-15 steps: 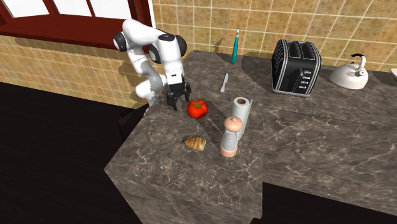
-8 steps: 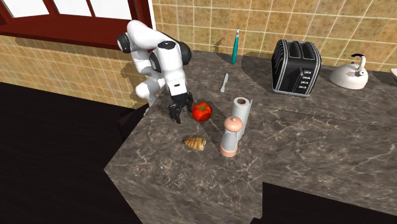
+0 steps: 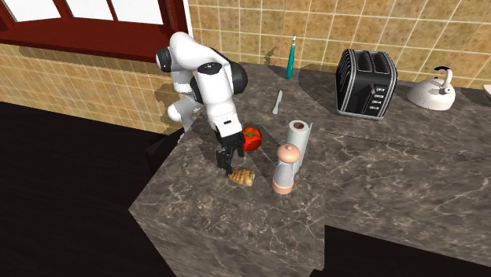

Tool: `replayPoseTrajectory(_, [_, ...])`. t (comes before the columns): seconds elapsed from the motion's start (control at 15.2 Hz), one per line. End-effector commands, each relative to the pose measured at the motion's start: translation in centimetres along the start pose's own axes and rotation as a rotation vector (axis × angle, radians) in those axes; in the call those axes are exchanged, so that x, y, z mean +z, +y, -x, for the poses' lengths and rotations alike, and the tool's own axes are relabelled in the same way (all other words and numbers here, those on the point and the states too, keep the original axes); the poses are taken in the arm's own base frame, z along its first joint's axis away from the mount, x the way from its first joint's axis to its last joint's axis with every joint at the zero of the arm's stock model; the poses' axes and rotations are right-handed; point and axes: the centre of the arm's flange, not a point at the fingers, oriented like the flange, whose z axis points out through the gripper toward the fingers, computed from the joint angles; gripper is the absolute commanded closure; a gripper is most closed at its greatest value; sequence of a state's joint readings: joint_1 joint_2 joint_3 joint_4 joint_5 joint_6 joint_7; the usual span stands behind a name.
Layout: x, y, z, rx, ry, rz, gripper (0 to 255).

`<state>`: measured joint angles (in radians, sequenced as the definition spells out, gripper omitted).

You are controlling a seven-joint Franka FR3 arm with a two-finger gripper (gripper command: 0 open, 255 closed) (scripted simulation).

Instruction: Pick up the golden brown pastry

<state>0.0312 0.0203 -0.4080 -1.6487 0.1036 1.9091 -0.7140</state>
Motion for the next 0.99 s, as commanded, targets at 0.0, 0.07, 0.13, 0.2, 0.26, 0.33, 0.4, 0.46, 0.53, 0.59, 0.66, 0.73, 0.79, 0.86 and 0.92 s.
replayPoseTrajectory(0.0, [0.3,1.0,-1.1,-0.026,0.009,0.002,0])
replayPoseTrajectory(0.07, [0.8,0.9,-1.0,-0.026,0.009,0.002,0])
replayPoseTrajectory(0.13, [1.4,0.9,-0.8,-0.026,0.009,0.002,0])
replayPoseTrajectory(0.2, [1.9,0.8,-0.7,-0.026,0.009,0.002,0])
replayPoseTrajectory(0.26, [2.4,0.8,-0.6,-0.026,0.009,0.002,0])
replayPoseTrajectory(0.33, [2.9,0.8,-0.4,-0.026,0.009,0.002,0])
replayPoseTrajectory(0.4, [3.4,0.7,-0.3,-0.026,0.009,0.002,0])
replayPoseTrajectory(0.46, [4.2,0.6,-0.1,-0.026,0.009,0.002,0])
replayPoseTrajectory(0.53, [4.2,0.6,-0.1,-0.026,0.009,0.002,0])
replayPoseTrajectory(0.59, [4.2,0.6,-0.1,-0.026,0.009,0.002,0])
replayPoseTrajectory(0.66, [4.2,0.7,-0.1,-0.026,0.009,0.002,255])
replayPoseTrajectory(0.73, [4.2,0.7,-0.1,-0.026,0.009,0.002,255])
replayPoseTrajectory(0.79, [4.2,0.7,-0.1,-0.026,0.009,0.002,255])
replayPoseTrajectory(0.86, [4.2,0.7,-0.1,-0.026,0.009,0.002,255])
replayPoseTrajectory(0.92, [4.2,0.7,-0.1,-0.026,0.009,0.002,255])
